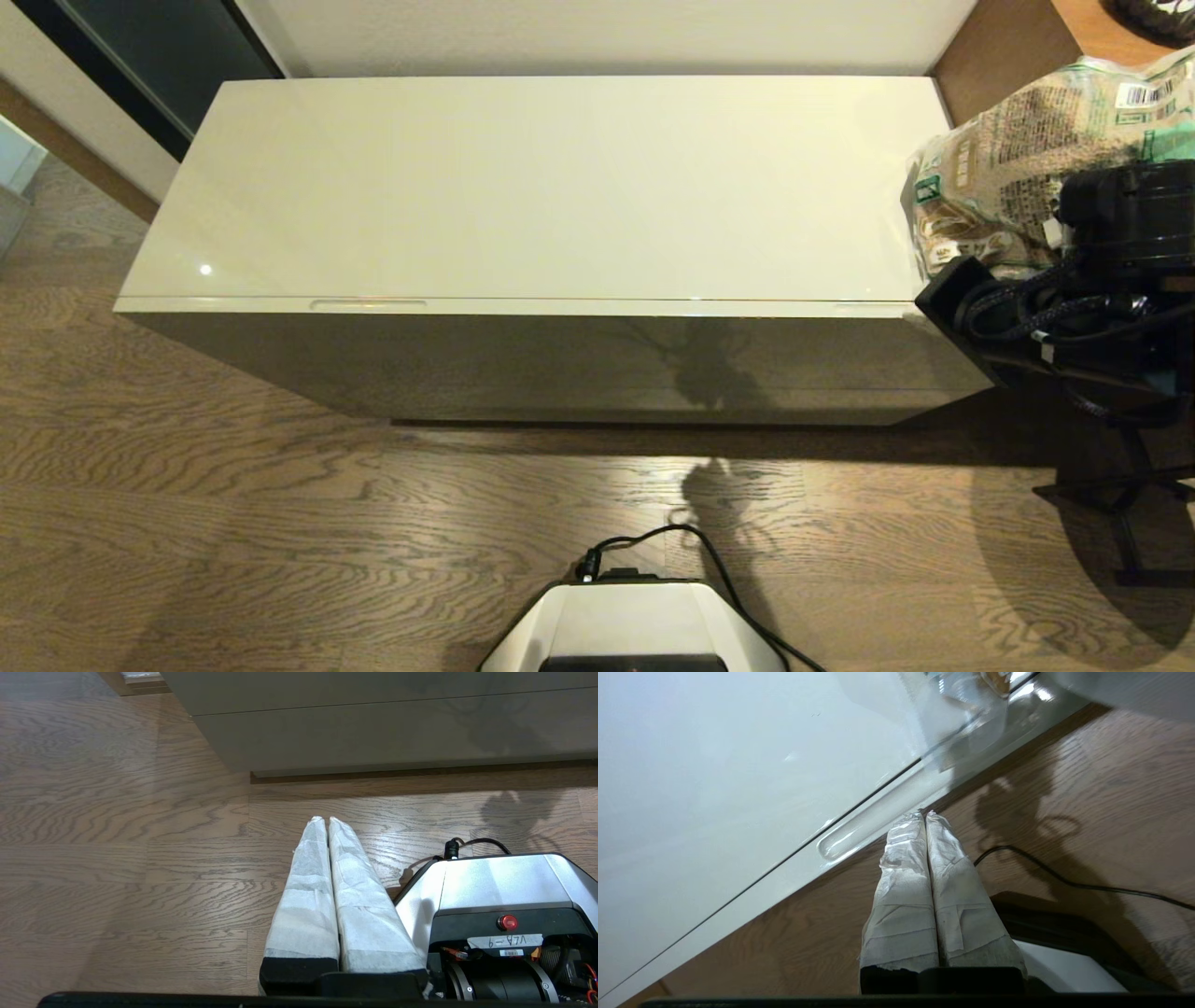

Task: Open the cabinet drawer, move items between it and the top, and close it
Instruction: Open the drawer

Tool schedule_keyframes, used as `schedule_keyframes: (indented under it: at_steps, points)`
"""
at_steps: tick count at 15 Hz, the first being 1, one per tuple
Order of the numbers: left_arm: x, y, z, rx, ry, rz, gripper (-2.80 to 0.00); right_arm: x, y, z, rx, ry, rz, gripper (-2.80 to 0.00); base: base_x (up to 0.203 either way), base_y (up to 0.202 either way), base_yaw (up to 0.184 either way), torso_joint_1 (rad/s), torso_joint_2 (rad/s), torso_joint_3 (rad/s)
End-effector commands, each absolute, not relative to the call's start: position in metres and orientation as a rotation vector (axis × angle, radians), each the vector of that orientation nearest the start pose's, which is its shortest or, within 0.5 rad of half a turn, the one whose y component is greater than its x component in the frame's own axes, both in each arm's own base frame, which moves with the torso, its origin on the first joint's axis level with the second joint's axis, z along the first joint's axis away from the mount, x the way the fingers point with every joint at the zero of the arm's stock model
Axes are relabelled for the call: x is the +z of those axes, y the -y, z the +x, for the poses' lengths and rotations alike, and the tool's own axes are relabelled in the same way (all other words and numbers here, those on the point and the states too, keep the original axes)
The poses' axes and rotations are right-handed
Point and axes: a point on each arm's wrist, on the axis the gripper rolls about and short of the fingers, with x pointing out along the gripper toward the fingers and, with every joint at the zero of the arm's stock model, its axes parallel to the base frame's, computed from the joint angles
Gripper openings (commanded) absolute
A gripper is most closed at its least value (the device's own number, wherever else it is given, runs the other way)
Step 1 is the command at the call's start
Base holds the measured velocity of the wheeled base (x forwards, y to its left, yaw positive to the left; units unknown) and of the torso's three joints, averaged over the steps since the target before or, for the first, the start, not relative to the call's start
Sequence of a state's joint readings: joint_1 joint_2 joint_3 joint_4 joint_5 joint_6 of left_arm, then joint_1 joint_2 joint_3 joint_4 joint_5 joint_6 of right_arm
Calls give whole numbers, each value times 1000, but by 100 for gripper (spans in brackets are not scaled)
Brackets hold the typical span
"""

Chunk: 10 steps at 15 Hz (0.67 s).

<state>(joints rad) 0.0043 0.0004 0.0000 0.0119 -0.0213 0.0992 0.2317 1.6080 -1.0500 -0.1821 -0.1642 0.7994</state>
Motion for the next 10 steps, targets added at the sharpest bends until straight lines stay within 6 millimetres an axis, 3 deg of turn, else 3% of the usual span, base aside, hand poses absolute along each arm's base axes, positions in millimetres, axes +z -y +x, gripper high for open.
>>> schedule_keyframes:
  at_steps: [1,6,9,10]
  points:
    - [74,1,-23,-17,-11,100,-280,231,-65,290,-70,-391,726,-280,0,0,0,0,0,0]
    - [74,1,-23,-17,-11,100,-280,215,-70,307,-50,-372,735,-280,0,0,0,0,0,0]
    - [74,1,-23,-17,-11,100,-280,216,-70,307,-48,-369,736,-280,0,0,0,0,0,0]
    - [74,1,-23,-17,-11,100,-280,226,-69,305,-34,-342,741,-280,0,0,0,0,0,0]
